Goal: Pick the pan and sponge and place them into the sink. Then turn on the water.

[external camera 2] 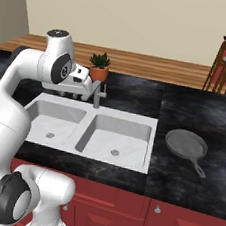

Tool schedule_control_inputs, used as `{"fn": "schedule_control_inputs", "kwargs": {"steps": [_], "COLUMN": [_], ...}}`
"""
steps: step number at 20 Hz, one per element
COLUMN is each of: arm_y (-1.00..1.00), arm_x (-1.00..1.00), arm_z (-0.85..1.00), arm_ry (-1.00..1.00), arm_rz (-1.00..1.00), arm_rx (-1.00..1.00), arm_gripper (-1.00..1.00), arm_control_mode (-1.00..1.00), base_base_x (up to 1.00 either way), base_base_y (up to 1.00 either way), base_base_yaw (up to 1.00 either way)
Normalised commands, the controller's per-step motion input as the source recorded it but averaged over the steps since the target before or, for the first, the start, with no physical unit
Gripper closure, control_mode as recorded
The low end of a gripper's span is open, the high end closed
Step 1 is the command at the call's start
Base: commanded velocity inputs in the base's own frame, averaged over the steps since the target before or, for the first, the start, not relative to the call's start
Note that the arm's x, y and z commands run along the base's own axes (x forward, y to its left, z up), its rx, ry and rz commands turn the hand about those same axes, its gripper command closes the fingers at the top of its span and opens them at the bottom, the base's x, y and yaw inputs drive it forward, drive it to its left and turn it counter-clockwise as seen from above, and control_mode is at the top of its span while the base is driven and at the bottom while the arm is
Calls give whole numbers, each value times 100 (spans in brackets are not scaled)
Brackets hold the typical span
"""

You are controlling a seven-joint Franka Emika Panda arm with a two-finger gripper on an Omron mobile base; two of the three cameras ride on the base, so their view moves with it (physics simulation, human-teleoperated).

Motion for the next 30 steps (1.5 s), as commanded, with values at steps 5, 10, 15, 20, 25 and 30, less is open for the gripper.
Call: {"fn": "schedule_control_inputs", "kwargs": {"steps": [5, 10, 15, 20, 25, 30], "arm_y": [-5, -20, -20, -23, -42, -39], "arm_x": [1, 5, 2, 0, -5, -1], "arm_z": [0, -1, 0, 0, 0, 0], "arm_ry": [0, 0, 0, 0, 2, 4], "arm_rz": [0, 0, 0, 0, 0, 0], "arm_rx": [0, 1, 2, 1, 3, 3], "arm_gripper": [-100, -100, -100, -100, -100, -100], "arm_control_mode": [-100, -100, -100, -100, -100, -100], "base_base_x": [0, 0, 0, 0, 0, 0], "base_base_y": [0, 0, 0, 0, 0, 0], "base_base_yaw": [0, 0, 0, 0, 0, 0]}}
